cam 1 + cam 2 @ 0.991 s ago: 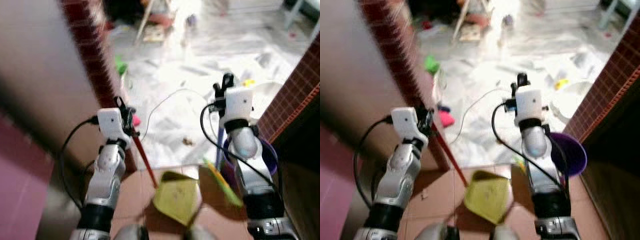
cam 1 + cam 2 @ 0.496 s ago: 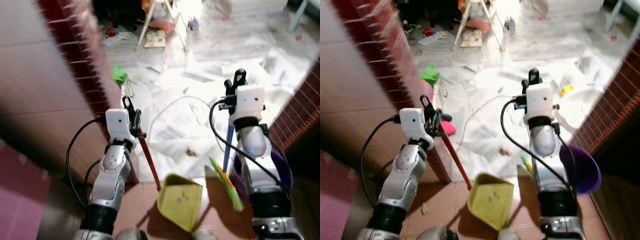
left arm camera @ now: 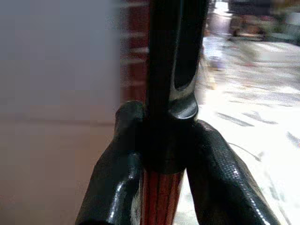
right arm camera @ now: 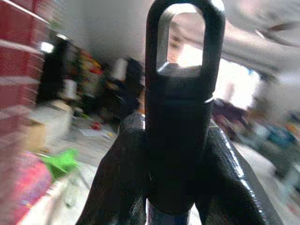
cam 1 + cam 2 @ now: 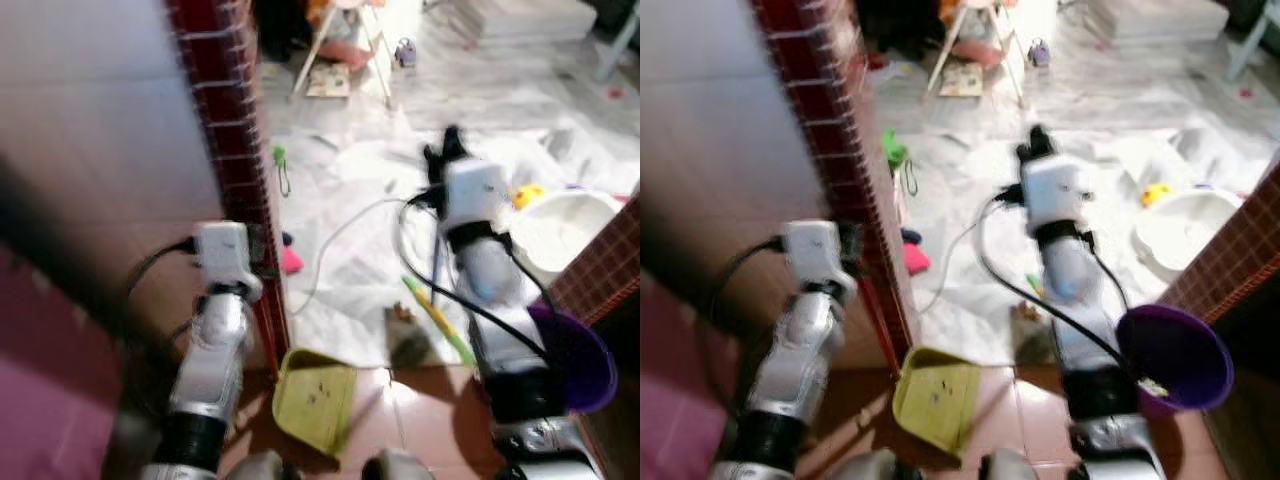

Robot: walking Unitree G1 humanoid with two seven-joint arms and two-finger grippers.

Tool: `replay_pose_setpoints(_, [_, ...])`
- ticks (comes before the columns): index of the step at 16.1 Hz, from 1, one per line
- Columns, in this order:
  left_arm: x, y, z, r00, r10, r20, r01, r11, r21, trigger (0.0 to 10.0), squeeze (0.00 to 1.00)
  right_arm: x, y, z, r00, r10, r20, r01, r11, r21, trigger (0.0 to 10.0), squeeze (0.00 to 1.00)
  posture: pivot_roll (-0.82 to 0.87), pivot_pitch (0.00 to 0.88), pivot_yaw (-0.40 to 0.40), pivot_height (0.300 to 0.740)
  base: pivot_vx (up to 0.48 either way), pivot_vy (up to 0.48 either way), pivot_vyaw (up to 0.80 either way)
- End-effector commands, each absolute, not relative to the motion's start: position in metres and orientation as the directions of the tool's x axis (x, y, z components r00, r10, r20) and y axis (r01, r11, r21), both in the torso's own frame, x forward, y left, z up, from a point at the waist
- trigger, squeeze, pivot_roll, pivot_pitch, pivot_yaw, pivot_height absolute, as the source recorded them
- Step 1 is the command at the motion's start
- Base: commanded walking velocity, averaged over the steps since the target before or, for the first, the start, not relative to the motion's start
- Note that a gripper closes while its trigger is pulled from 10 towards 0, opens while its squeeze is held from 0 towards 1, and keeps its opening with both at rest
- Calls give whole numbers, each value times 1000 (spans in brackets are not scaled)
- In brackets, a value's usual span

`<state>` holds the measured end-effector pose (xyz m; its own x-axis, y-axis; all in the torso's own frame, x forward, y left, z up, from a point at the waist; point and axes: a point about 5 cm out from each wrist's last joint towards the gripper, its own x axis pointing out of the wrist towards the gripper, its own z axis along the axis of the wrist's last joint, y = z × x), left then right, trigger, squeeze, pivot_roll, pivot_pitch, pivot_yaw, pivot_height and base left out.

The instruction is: Sweep floor

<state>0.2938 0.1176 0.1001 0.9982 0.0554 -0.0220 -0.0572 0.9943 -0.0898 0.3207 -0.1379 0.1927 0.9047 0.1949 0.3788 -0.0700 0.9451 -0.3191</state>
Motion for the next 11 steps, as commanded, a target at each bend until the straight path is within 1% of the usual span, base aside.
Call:
replay_pose_setpoints(1, [294, 111, 107, 998, 67, 16, -65, 992, -105, 10000, 0, 318, -137, 214, 854, 224, 469, -64, 941, -333, 10000, 0, -114, 0, 47, 740, 0, 0, 0])
replay_pose_setpoints(3, [295, 111, 104, 997, 78, -8, -78, 991, -111, 10000, 0, 319, -136, 215, 843, 240, 482, -57, 930, -363, 10000, 0, -110, 0, 46, 740, 0, 0, 0])
replay_pose_setpoints(7, [296, 108, 105, 999, 44, -1, -44, 994, -102, 10000, 0, 319, -132, 214, 833, 267, 486, -72, 921, -382, 10000, 0, -108, 0, 51, 740, 0, 0, 0])
replay_pose_setpoints(8, [296, 108, 105, 999, 42, -3, -42, 993, -109, 10000, 0, 318, -132, 214, 831, 270, 487, -74, 920, -384, 10000, 0, -107, 0, 51, 740, 0, -240, 0])
replay_pose_setpoints(10, [296, 108, 106, 999, 44, -2, -44, 993, -107, 10000, 0, 316, -130, 212, 824, 283, 491, -79, 916, -394, 10000, 0, -106, 0, 53, 740, 0, -416, 0])
replay_pose_setpoints(11, [296, 109, 106, 999, 54, -4, -54, 993, -108, 10000, 0, 311, -128, 210, 811, 320, 489, -125, 912, -391, 10000, 0, -106, 0, 58, 740, 0, -480, 0])
